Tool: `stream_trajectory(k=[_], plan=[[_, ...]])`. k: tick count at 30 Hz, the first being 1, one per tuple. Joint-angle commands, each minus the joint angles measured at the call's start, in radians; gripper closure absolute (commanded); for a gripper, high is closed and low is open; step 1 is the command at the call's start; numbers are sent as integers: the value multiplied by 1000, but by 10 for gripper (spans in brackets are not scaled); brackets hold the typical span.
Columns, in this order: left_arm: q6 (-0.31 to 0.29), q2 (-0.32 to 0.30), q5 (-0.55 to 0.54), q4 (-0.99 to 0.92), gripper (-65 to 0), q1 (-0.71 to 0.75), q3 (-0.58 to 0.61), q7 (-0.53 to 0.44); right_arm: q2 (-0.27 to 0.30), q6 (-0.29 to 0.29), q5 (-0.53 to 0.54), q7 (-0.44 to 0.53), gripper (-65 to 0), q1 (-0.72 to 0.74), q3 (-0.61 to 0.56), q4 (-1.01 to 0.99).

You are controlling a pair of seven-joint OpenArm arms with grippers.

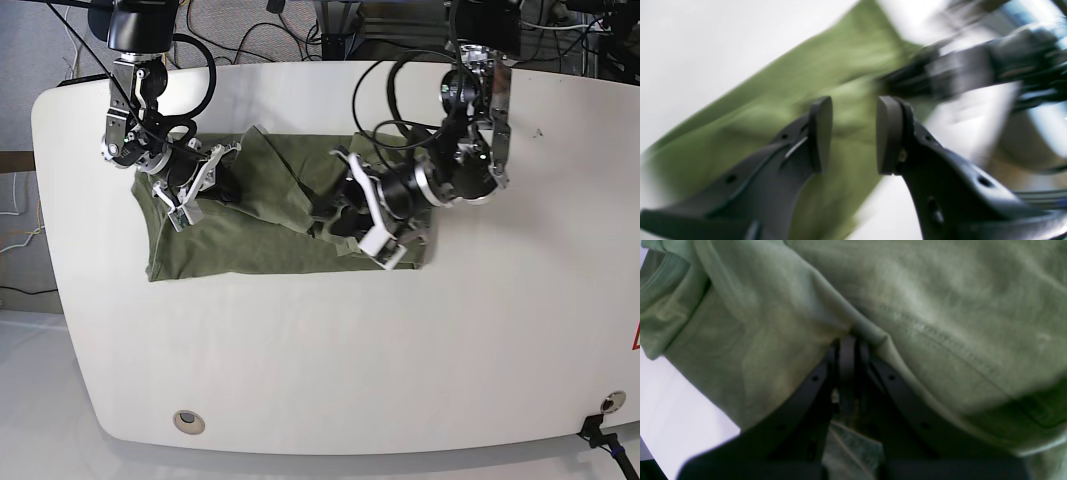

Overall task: Fold the T-shirt properly
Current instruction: 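Grasp the strip's end with left gripper and fold it toward the right gripper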

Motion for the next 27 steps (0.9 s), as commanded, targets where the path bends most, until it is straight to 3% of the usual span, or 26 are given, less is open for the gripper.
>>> stream_trajectory(k=[1,4,9,22,27], plan=[[1,-50,68,17,-205,-23,-25,-18,6,-9,-72,-84,0,-11,-4,-7],[2,-118,140,17,-201,-21,-30,-20,5,-9,-72,-84,0,-11,-4,-7],[4,-128,263,-29,-80,-20,-32,-20,5,-9,-72,-84,0,-11,-4,-7],[4,36,518,-271,-80,-61,-22,-53,-14,-9,-72,-84,0,-12,-4,-7],[2,97,524,-317,-80,-115,-22,-63,-14,-9,-72,-84,0,-12,-4,-7]])
